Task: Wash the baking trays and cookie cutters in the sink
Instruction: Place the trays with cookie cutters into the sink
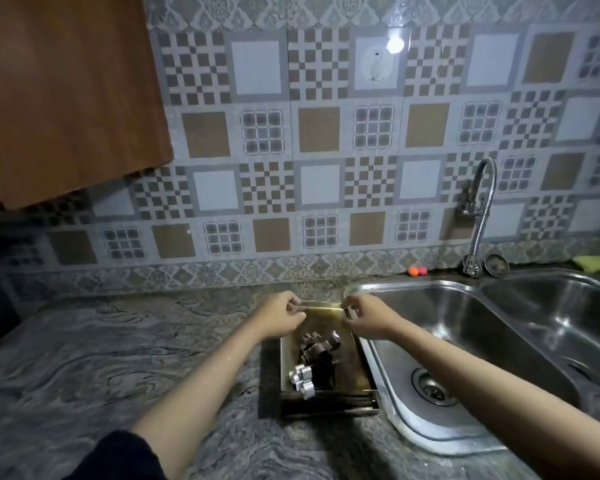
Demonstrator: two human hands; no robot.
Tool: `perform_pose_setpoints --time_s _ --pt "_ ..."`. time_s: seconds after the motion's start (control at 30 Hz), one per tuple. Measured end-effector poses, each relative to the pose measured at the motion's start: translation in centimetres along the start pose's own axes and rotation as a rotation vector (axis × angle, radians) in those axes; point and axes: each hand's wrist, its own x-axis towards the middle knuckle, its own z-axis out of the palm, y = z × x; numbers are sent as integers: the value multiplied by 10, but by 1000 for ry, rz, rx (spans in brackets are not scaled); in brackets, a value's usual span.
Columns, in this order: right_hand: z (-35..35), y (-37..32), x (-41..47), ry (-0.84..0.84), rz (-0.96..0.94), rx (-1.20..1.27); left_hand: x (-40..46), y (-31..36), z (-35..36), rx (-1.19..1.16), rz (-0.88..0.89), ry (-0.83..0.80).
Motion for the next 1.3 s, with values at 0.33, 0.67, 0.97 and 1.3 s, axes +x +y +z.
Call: perform_pose_setpoints --time_s 0.33,0.67,0.97,1.3 --pt "69 49 -36 -55 206 158 -31 -54 71 -129 -252 -3" --pt "102 57 -27 -26 373 433 -36 -52 86 -484 -343 -23" --pt "109 50 -15 133 475 836 -45 -45 71 -711 -473 84" --pt "99 39 -44 234 402 948 -67 -38 53 -964 -382 -12"
